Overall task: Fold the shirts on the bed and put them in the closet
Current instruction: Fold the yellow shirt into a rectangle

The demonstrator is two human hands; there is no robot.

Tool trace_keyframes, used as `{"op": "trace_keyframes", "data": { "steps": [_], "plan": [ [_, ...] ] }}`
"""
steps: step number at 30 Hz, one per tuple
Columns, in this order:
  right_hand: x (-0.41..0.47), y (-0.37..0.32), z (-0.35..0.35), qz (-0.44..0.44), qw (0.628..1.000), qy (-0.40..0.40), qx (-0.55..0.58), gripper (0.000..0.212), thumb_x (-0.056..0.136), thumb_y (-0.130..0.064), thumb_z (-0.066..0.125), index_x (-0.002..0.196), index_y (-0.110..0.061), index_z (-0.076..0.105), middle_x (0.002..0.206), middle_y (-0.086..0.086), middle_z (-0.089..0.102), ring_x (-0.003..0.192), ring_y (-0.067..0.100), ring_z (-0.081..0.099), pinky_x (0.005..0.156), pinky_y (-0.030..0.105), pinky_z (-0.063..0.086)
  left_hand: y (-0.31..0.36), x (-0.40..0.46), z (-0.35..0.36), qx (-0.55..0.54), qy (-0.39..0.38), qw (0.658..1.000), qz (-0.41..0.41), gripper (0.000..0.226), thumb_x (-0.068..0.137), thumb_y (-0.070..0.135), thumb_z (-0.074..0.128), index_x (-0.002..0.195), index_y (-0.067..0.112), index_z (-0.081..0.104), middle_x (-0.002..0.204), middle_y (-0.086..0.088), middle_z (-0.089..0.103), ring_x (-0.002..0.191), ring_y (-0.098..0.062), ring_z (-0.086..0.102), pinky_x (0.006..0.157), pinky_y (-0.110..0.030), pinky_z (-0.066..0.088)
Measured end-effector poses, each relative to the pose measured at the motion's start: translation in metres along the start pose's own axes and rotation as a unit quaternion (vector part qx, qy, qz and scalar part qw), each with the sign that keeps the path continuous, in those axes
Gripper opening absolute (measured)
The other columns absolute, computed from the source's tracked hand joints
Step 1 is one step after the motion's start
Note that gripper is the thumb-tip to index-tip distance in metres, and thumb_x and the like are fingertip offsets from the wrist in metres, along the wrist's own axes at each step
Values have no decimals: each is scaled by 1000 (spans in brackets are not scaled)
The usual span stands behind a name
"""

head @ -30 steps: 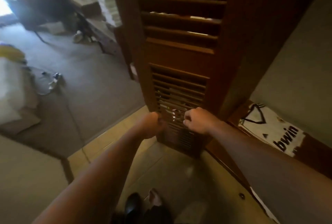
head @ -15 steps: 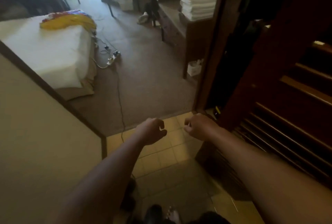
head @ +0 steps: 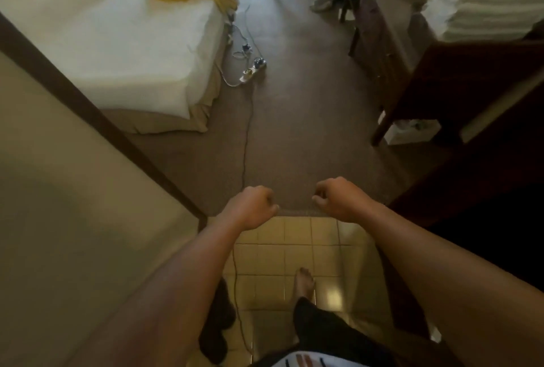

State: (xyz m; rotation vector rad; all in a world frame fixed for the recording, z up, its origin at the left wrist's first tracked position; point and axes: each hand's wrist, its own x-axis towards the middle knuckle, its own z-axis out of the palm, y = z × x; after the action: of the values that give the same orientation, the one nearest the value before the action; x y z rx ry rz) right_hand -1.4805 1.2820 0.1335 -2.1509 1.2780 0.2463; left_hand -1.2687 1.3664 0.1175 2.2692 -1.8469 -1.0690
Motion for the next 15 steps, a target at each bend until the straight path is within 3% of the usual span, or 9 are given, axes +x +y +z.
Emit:
{"op": "trace_keyframes", "data": {
  "steps": [15],
  "plan": [
    [303, -20, -151, -71, 996, -57, -3, 21, 101, -30, 58, 111, -17, 69, 98, 0, 68, 88, 15, 67, 86, 44, 59, -37, 236, -166, -61, 24, 996, -68, 28, 100, 37, 60, 120, 18, 67, 112, -1, 69, 99, -17, 66, 90, -43, 58]
  ]
}}
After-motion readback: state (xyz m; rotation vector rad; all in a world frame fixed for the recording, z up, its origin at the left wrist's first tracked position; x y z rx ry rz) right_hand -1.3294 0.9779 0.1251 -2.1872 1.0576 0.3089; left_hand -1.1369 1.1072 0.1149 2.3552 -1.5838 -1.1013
